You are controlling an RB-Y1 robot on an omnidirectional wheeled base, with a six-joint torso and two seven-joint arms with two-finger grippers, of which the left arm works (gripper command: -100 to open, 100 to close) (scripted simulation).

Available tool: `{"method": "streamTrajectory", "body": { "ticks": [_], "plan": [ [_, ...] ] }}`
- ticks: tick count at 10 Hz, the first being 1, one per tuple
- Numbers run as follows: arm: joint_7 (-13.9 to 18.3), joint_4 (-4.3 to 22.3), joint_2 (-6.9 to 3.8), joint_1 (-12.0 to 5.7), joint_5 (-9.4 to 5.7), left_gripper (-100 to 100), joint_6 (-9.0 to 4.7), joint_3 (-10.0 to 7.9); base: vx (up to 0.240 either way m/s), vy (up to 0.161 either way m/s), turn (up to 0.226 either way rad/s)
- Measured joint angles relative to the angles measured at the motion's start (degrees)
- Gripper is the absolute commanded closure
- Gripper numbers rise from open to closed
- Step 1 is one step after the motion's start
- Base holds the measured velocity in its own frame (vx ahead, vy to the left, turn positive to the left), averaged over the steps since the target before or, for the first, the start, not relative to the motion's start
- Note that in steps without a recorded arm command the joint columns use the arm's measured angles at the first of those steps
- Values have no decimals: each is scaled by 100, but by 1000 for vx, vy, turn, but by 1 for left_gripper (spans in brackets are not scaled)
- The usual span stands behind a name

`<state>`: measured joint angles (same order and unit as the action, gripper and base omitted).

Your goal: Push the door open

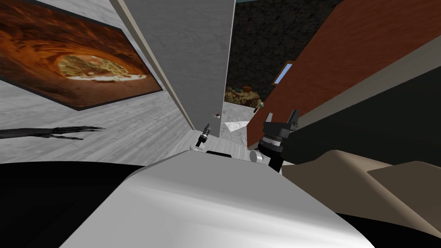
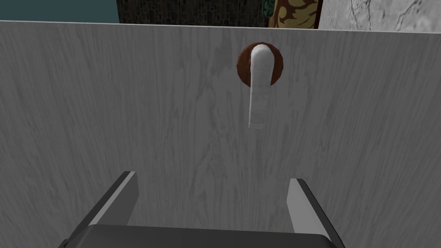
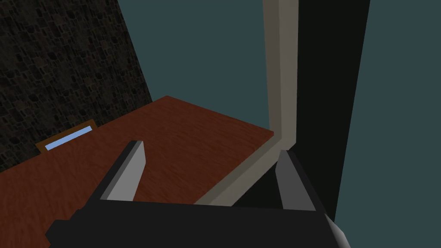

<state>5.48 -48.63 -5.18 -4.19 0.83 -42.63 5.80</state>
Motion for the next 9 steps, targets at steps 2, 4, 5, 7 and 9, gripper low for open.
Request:
{"method": "streamTrajectory", "body": {
  "ticks": [2, 4, 5, 7, 9],
  "plan": [
    [23, 215, 14, -65, 22, -100, -51, 29, 117, 17, 0],
    [45, 433, 24, -157, 31, -100, -106, 39, 100, 8, 0],
    [52, 572, 36, -219, 38, -100, -135, 46, 119, 10, 1],
    [75, 793, 49, -302, 52, -100, -188, 64, 101, 13, 0],
    [88, 1030, 76, -409, 64, -100, -241, 75, 86, 3, 1]
  ]
}}
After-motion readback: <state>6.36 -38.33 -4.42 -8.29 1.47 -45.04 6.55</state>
